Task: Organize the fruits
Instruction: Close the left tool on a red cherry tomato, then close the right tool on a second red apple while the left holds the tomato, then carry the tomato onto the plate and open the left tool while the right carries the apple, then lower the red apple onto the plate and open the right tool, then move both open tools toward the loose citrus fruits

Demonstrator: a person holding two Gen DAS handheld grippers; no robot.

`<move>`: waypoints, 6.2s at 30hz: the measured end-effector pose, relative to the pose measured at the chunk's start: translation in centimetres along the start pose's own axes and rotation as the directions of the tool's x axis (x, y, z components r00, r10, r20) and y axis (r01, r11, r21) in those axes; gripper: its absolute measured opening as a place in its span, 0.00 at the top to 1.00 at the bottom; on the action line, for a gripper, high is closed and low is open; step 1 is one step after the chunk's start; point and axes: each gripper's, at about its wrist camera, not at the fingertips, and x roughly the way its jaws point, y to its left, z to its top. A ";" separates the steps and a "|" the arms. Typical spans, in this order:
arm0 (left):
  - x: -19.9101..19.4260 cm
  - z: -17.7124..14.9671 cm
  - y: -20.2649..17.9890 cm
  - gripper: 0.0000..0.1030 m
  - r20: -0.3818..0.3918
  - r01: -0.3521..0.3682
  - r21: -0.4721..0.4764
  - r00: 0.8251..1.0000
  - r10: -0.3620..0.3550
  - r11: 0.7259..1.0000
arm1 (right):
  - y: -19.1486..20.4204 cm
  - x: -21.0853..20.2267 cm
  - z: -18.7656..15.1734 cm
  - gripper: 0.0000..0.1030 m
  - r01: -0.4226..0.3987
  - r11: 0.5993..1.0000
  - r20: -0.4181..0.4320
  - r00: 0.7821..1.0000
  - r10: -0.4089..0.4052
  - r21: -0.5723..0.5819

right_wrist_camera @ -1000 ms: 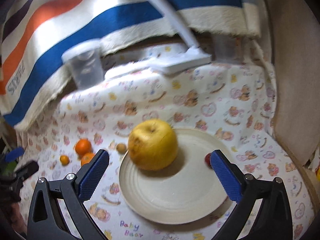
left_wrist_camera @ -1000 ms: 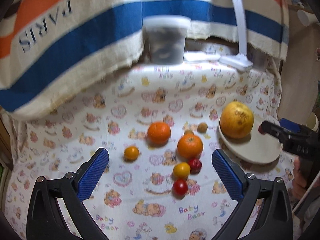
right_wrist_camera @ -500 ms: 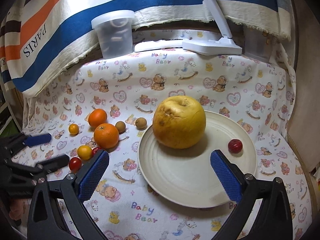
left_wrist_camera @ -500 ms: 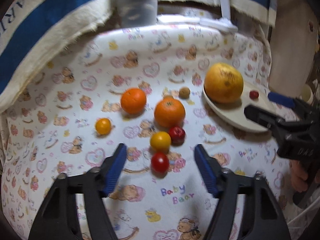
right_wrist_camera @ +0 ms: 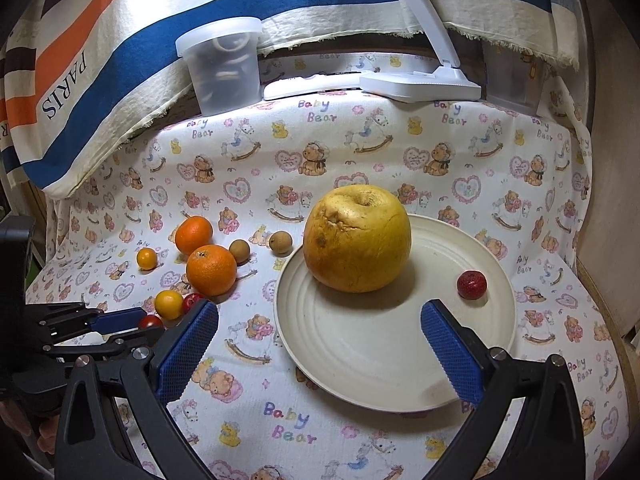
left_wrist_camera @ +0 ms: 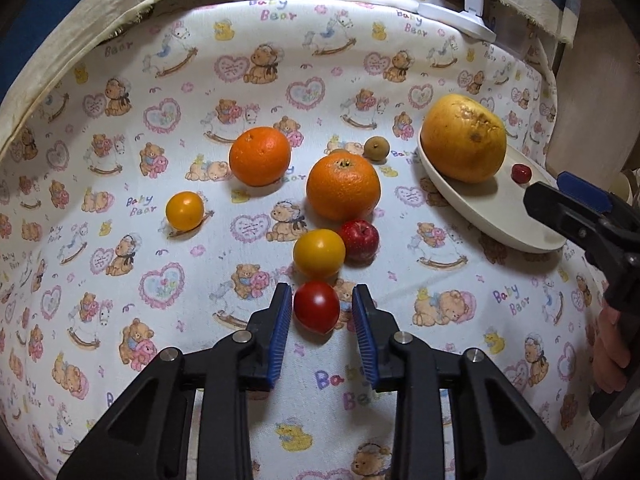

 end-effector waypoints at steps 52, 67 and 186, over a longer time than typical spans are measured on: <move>-6.0 2.5 8.1 0.79 0.204 -0.101 -0.176 0.969 0.137 0.979 | 10.8 9.2 -1.4 0.74 -0.193 0.965 -0.264 0.954 0.142 -0.176; -6.7 2.4 6.4 0.79 0.248 -0.128 -0.120 0.956 0.155 0.984 | 9.2 3.7 -1.1 0.74 -0.149 0.963 -0.092 0.987 0.131 -0.225; -5.0 2.5 -2.4 0.21 0.279 -0.061 0.027 0.959 0.051 0.998 | -10.8 -2.1 0.4 0.12 0.129 0.977 0.096 0.984 -0.147 0.172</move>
